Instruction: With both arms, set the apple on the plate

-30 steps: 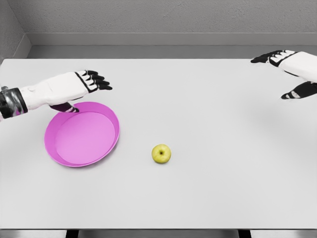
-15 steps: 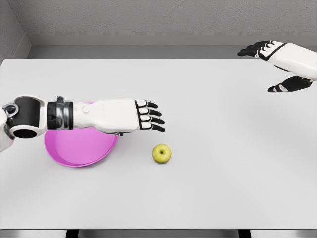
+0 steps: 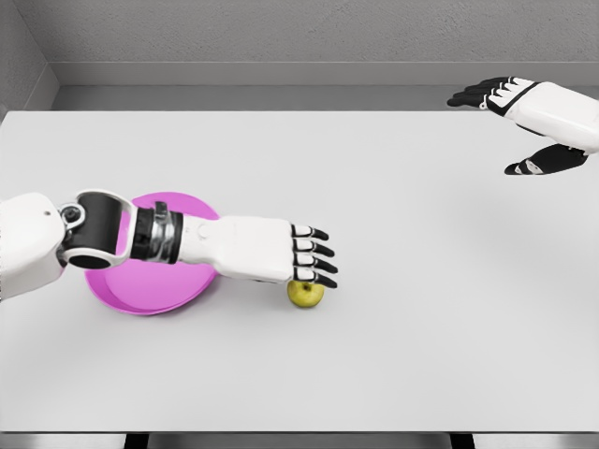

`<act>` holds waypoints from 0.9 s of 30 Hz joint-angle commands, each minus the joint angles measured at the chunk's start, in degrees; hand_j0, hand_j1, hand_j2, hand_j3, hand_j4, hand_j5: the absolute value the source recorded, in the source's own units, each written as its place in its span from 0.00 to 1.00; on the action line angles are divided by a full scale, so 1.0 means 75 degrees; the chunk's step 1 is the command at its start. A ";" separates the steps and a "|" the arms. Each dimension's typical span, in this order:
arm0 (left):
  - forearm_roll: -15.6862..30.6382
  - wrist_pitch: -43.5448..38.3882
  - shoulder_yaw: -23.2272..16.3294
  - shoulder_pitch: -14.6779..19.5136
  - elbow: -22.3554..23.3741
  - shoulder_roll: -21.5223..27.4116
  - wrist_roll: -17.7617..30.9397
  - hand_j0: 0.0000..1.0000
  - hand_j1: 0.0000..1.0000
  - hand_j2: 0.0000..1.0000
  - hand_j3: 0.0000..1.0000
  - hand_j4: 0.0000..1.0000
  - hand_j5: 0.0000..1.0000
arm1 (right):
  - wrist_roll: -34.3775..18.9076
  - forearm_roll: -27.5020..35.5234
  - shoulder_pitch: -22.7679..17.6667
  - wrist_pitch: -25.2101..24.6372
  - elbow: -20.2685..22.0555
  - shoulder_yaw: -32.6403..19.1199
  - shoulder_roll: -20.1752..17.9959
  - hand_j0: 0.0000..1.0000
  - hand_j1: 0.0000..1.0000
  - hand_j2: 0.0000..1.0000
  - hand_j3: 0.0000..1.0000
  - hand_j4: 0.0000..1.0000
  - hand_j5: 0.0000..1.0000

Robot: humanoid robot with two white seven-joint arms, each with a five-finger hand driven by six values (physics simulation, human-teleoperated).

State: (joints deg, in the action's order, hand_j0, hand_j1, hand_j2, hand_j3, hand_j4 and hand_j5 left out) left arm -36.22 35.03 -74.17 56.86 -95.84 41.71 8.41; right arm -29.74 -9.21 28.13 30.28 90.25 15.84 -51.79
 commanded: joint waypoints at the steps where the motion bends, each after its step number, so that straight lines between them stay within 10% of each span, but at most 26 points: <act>1: -0.0139 -0.0004 -0.0142 0.0000 0.0017 -0.0089 0.0191 1.00 1.00 1.00 1.00 1.00 1.00 | 0.0004 0.0045 0.0000 -0.0018 0.0002 -0.0002 -0.0008 1.00 1.00 1.00 1.00 1.00 1.00; 27: -0.0772 -0.0004 -0.0341 0.0176 0.0263 -0.0616 0.0625 0.99 0.99 0.99 0.99 0.99 0.99 | 0.0004 0.0045 -0.0012 -0.0007 0.0002 0.0045 0.0039 1.00 1.00 1.00 1.00 1.00 1.00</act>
State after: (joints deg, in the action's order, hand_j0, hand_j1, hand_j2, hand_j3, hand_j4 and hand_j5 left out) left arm -42.22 35.05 -76.74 58.18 -93.88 37.22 13.13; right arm -29.74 -9.21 28.04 30.31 90.27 16.14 -51.48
